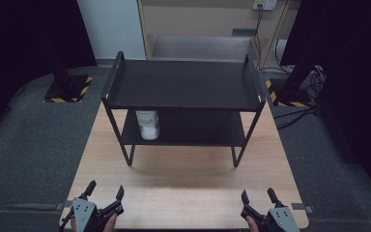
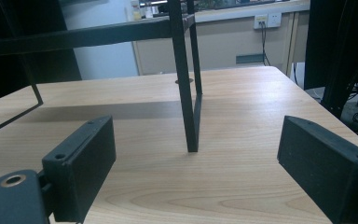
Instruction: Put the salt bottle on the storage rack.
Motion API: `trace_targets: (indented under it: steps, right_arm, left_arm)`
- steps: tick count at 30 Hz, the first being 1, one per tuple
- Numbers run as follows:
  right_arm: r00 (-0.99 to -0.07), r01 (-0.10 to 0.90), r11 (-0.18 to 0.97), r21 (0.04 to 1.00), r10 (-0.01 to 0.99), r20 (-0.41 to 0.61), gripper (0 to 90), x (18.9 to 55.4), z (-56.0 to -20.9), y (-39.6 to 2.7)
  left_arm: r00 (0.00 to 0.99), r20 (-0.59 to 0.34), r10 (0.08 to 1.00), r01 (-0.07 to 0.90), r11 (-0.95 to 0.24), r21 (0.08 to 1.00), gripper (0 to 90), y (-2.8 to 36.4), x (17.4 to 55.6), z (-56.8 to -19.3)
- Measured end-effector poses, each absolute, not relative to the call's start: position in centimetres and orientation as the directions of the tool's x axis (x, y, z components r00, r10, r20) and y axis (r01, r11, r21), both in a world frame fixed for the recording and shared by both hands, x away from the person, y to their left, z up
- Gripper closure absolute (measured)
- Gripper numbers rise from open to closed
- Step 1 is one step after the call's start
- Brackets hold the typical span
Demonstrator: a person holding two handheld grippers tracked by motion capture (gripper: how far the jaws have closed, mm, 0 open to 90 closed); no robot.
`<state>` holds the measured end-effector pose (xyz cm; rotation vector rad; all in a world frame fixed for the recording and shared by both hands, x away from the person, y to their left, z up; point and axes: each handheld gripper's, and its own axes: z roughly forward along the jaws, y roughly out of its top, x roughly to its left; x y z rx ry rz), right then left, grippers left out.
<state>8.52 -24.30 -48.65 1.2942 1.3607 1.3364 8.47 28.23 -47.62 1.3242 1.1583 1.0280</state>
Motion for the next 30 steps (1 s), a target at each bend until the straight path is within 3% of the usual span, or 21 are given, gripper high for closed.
trace_targets:
  steps: [30]
  right_arm:
    - [-0.151,0.143,-0.099,0.985,0.981,0.121,11.5,9.37,-49.16,-24.21]
  left_arm:
    - [0.155,-0.035,0.987,0.097,0.02,0.995,6.9,28.63,8.87,-47.66]
